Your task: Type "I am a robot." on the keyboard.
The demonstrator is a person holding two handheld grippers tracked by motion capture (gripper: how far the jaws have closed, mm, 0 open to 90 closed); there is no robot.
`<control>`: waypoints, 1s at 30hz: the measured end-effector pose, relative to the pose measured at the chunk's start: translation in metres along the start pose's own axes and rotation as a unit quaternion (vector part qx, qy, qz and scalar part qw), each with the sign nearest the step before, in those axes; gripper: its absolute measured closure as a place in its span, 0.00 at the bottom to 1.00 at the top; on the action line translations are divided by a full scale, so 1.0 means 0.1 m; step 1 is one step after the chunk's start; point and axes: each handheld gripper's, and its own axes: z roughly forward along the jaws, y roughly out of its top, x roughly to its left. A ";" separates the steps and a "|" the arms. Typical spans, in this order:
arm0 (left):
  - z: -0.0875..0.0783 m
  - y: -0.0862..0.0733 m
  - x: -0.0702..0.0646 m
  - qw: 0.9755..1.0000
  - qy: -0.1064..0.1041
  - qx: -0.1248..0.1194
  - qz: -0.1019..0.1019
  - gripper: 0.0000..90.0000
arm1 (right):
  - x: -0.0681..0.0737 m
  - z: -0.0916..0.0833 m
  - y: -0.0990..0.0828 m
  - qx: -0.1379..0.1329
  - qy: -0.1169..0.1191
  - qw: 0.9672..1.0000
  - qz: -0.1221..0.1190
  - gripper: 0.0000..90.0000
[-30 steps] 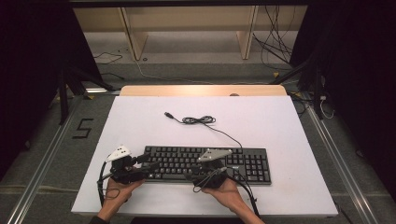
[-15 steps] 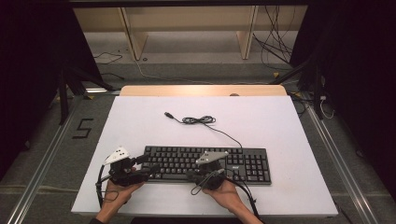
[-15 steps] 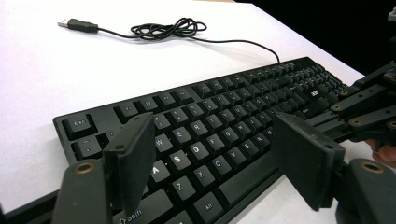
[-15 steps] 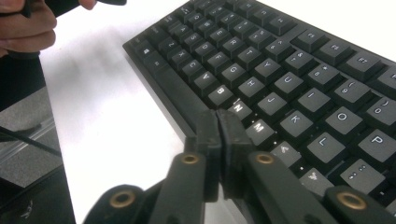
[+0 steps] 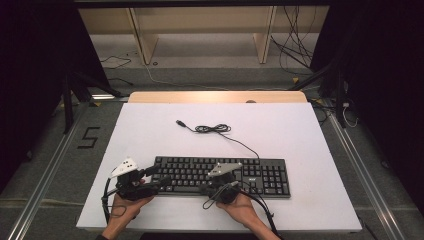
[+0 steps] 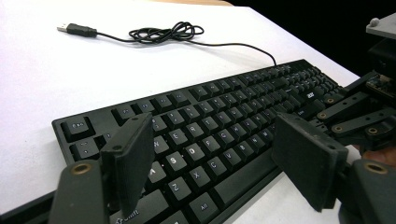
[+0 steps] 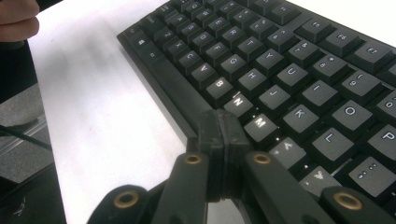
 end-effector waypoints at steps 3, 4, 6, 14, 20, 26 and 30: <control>0.00 0.00 0.00 1.000 0.000 0.000 0.001 0.32 | 0.00 0.00 0.00 0.001 0.000 1.000 0.002 1.00; 0.00 0.00 -0.01 1.000 0.000 0.000 0.001 0.32 | 0.00 0.00 0.00 0.001 -0.001 1.000 0.001 1.00; 0.00 0.00 -0.01 1.000 0.000 0.000 0.001 0.32 | 0.00 0.01 0.00 0.003 -0.001 1.000 0.003 1.00; 0.00 0.00 -0.02 1.000 -0.001 -0.001 0.001 0.33 | -0.01 0.01 -0.01 0.003 -0.001 1.000 0.001 1.00; 0.00 0.00 -0.02 1.000 -0.001 0.000 0.002 0.33 | -0.02 0.04 -0.02 0.010 -0.004 1.000 -0.003 1.00; 0.00 0.00 -0.02 1.000 -0.001 0.000 0.002 0.33 | -0.02 0.04 -0.02 0.008 -0.004 1.000 -0.004 1.00; 0.01 0.00 -0.01 1.000 0.000 0.002 0.003 0.33 | -0.01 0.04 -0.02 0.008 -0.005 1.000 -0.005 1.00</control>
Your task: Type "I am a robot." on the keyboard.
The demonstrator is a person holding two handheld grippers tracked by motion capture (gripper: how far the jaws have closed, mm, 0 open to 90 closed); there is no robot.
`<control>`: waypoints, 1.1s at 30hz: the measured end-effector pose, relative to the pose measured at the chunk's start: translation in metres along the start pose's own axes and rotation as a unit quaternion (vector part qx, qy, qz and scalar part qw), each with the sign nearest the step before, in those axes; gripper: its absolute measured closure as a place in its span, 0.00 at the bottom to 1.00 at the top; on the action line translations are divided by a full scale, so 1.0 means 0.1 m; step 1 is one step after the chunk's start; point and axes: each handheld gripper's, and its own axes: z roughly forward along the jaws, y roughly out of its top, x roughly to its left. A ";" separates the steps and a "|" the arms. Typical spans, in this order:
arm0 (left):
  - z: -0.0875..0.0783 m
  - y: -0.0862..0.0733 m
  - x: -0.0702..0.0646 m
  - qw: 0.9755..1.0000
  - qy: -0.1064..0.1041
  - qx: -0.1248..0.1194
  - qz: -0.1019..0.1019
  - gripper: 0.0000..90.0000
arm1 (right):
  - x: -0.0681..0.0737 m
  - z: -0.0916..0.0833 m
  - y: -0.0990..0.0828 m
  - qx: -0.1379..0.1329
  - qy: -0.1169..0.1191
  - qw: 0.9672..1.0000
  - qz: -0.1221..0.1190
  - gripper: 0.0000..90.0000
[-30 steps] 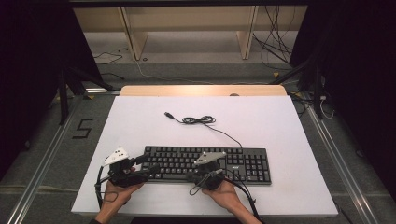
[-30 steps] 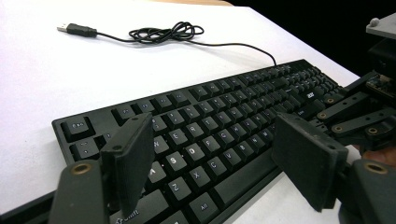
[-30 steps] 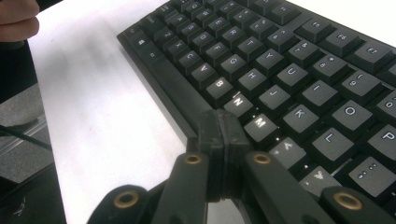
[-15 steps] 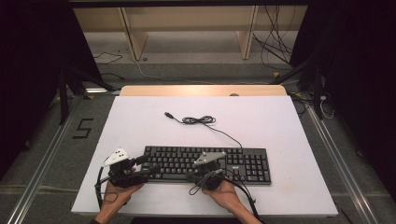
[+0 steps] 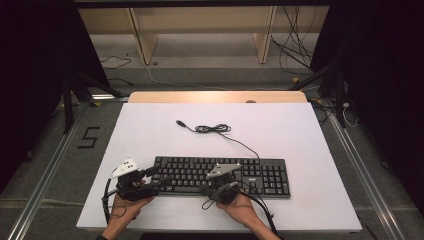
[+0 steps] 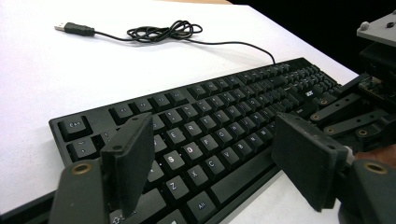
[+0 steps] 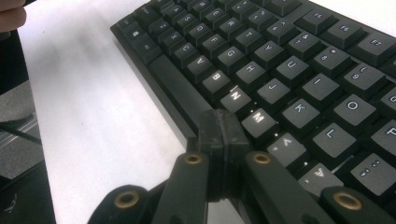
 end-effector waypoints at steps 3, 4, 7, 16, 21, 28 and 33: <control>0.00 0.00 0.00 1.000 0.000 -0.001 -0.001 0.33 | 0.00 -0.01 0.00 -0.001 0.000 1.000 0.007 1.00; 0.01 0.00 0.00 1.000 0.001 0.000 -0.001 0.33 | 0.00 -0.01 0.00 -0.003 0.002 1.000 0.009 1.00; 0.02 0.00 0.00 1.000 0.002 0.002 -0.001 0.33 | 0.00 -0.05 0.01 -0.014 0.006 1.000 0.017 0.99; 0.08 0.01 0.01 1.000 0.002 0.010 -0.001 0.33 | -0.06 -0.16 0.03 -0.035 0.011 0.999 0.025 0.92; 0.14 0.02 0.03 1.000 0.005 0.018 -0.008 0.37 | -0.09 -0.21 0.03 -0.044 0.015 0.998 0.029 0.80; 0.20 0.07 0.04 0.999 0.011 0.030 -0.011 0.55 | -0.14 -0.29 0.04 -0.055 0.018 0.998 0.034 0.64; 0.28 0.09 0.02 0.999 0.012 0.048 0.003 0.68 | -0.16 -0.35 0.04 -0.065 0.013 0.997 0.040 0.57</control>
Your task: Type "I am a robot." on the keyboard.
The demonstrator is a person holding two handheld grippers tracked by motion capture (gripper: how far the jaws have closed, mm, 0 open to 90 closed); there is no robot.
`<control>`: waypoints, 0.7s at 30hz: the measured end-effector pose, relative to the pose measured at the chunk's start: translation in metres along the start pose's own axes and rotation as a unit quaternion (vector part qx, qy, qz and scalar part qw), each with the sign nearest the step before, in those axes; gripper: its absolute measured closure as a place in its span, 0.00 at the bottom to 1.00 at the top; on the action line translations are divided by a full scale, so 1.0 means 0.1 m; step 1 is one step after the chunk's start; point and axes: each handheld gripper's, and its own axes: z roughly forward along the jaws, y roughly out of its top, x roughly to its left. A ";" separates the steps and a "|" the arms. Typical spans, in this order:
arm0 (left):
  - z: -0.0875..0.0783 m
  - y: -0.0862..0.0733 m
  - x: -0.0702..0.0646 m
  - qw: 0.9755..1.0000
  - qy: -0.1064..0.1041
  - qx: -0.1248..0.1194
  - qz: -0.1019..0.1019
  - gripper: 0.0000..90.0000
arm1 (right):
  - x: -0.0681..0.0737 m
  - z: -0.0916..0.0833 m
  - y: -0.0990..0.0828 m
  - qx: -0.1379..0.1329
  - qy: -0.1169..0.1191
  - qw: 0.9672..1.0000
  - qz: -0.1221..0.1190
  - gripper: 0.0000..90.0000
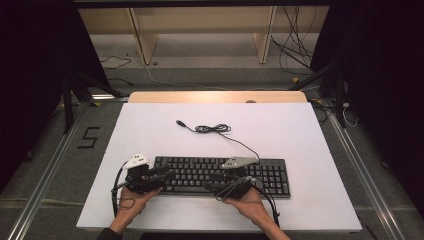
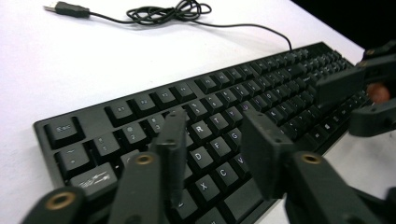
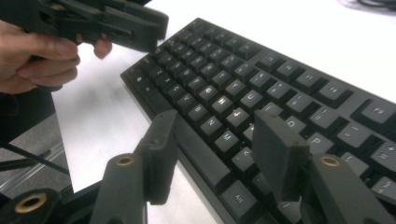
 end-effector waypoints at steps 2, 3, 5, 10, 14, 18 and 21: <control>0.04 0.01 -0.01 1.000 0.000 0.003 0.005 0.72 | -0.01 -0.03 0.00 -0.004 -0.001 1.000 -0.001 0.56; 0.06 0.01 -0.01 1.000 -0.002 0.006 0.008 0.74 | -0.01 -0.04 0.00 -0.007 0.000 1.000 0.000 0.55; 0.09 0.03 -0.01 1.000 -0.001 0.010 0.012 0.80 | -0.01 -0.06 0.00 -0.011 -0.001 1.000 0.000 0.54; 0.16 0.07 -0.02 1.000 0.003 0.021 0.020 0.92 | -0.02 -0.08 0.00 -0.018 -0.002 1.000 -0.001 0.49; 0.24 0.10 -0.02 0.999 0.005 0.032 0.022 0.98 | -0.01 -0.10 0.00 -0.022 -0.004 1.000 -0.003 0.46; 0.32 0.12 -0.04 0.999 0.005 0.045 0.024 0.99 | -0.01 -0.11 -0.01 -0.026 -0.007 1.000 -0.003 0.45; 0.37 0.12 -0.04 0.998 0.008 0.053 0.024 0.99 | -0.02 -0.12 -0.01 -0.027 -0.009 1.000 -0.004 0.44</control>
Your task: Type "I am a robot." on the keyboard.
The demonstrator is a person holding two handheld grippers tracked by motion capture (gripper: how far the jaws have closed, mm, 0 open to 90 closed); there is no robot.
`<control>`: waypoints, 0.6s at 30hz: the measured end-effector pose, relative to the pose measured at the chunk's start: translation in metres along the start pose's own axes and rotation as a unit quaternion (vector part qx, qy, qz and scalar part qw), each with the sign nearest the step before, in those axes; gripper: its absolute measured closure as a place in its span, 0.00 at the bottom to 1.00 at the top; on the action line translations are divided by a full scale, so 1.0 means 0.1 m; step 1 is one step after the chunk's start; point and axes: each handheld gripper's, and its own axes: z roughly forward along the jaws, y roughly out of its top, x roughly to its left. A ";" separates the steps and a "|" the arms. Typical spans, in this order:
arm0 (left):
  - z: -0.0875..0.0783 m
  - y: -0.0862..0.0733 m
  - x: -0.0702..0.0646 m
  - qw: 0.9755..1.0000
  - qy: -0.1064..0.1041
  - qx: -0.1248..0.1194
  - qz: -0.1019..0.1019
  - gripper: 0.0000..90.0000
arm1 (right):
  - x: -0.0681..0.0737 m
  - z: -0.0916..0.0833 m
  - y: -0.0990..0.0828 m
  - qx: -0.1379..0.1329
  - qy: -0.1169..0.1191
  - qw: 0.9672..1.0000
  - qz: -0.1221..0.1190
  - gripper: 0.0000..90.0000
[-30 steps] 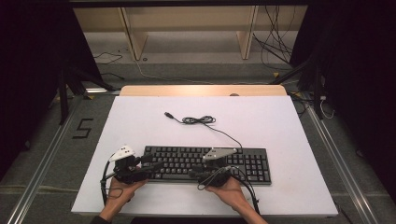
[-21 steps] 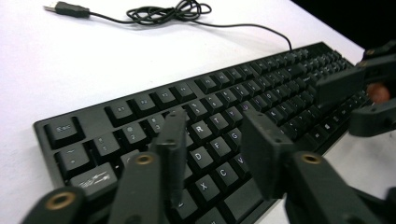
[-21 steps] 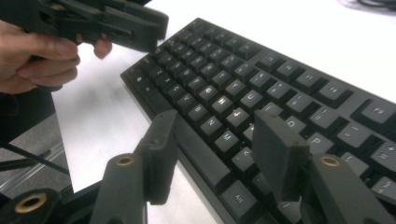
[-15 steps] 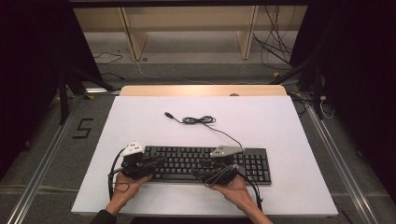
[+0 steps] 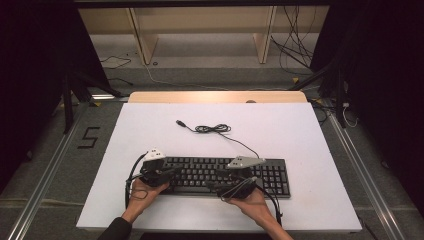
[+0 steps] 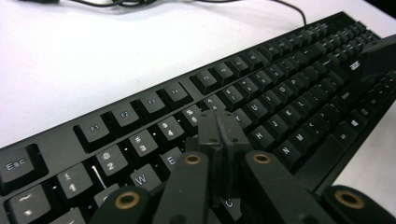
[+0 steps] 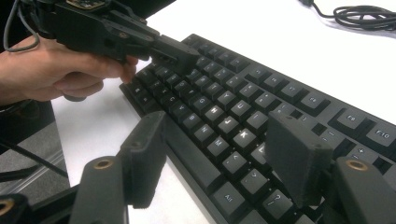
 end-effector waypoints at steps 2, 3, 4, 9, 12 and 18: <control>0.02 0.00 0.01 1.000 0.002 0.007 0.000 0.99 | 0.00 0.00 0.00 -0.001 0.000 1.000 0.001 0.44; 0.03 0.00 0.02 1.000 0.004 0.009 -0.002 0.99 | 0.00 0.00 0.00 0.000 0.000 1.000 0.002 0.44; 0.04 0.00 0.03 1.000 0.005 0.012 0.000 0.99 | 0.00 0.00 0.00 0.000 0.000 1.000 0.001 0.44; 0.08 0.01 0.02 1.000 0.010 0.017 0.001 0.99 | 0.01 0.01 -0.01 0.003 0.001 1.000 0.000 0.43; 0.11 0.02 0.00 1.000 0.010 0.025 0.004 0.99 | 0.01 0.00 -0.01 0.004 0.001 1.000 0.000 0.43; 0.12 0.03 0.01 0.999 0.019 0.026 0.004 0.99 | 0.01 0.00 -0.01 0.004 0.001 1.000 0.000 0.43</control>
